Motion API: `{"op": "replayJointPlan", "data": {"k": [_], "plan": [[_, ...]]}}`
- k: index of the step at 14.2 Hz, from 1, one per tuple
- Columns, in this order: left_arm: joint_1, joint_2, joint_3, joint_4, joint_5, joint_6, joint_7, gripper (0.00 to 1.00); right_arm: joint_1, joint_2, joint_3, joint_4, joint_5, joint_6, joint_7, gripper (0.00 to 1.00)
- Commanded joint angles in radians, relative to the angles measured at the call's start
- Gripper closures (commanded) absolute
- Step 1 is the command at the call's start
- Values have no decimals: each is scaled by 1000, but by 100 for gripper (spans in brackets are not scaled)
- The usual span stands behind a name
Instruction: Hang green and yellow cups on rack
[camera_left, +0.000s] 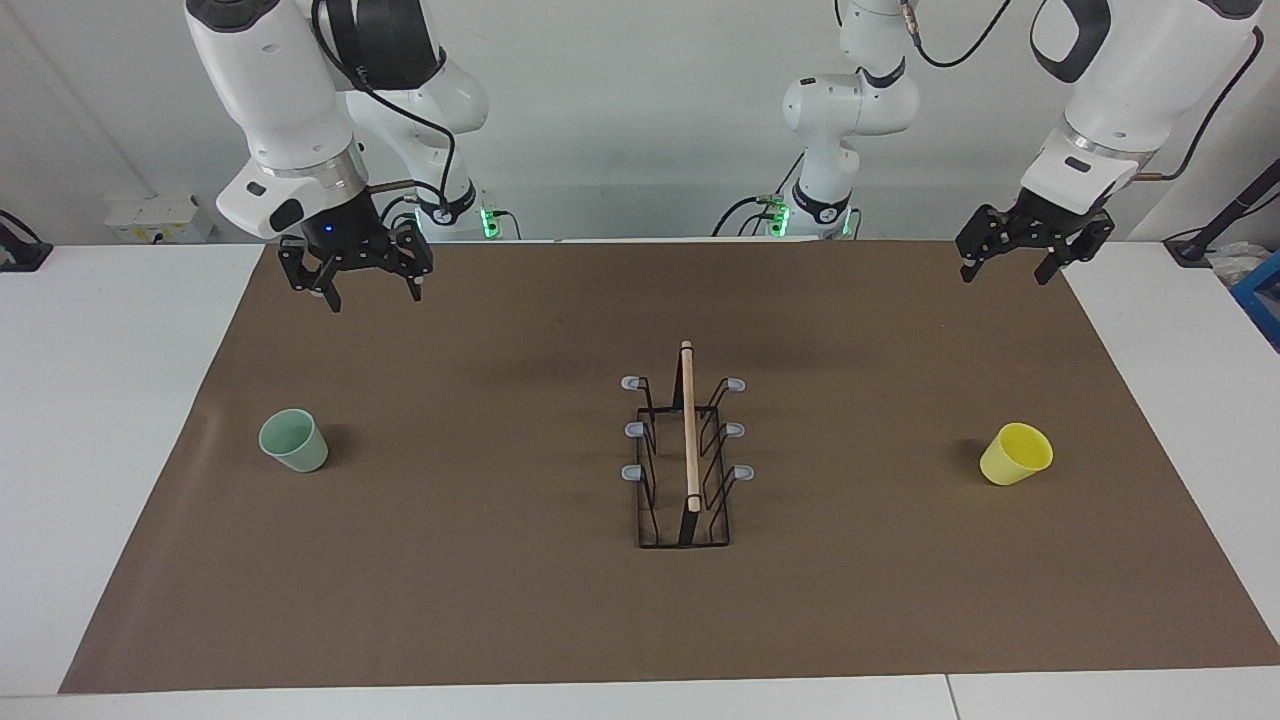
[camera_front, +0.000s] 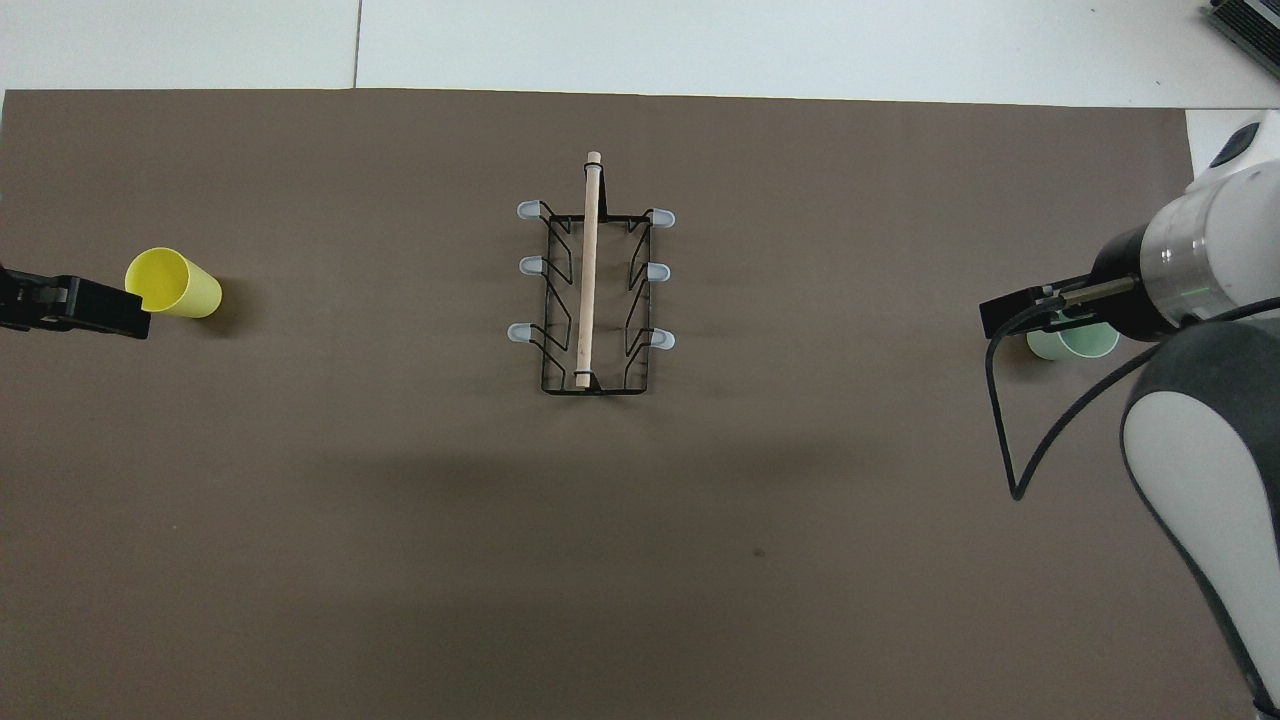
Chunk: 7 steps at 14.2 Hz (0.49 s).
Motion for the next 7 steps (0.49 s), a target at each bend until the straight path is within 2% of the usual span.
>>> {"op": "replayJointPlan", "data": {"k": [1, 3, 5, 7], "plan": [[0, -25, 10, -30, -35, 15, -31, 0, -18, 11, 11, 15, 15, 4, -14, 0], [0, -3, 47, -29, -72, 29, -94, 0, -40, 12, 10, 14, 9, 7, -43, 0], [-2, 49, 111, -10, -119, 35, -146, 0, -43, 11, 8, -7, -8, 39, -65, 0], [1, 118, 171, 30, -167, 32, -176, 2, -31, 6, 10, -96, -80, 110, -77, 0]]}}
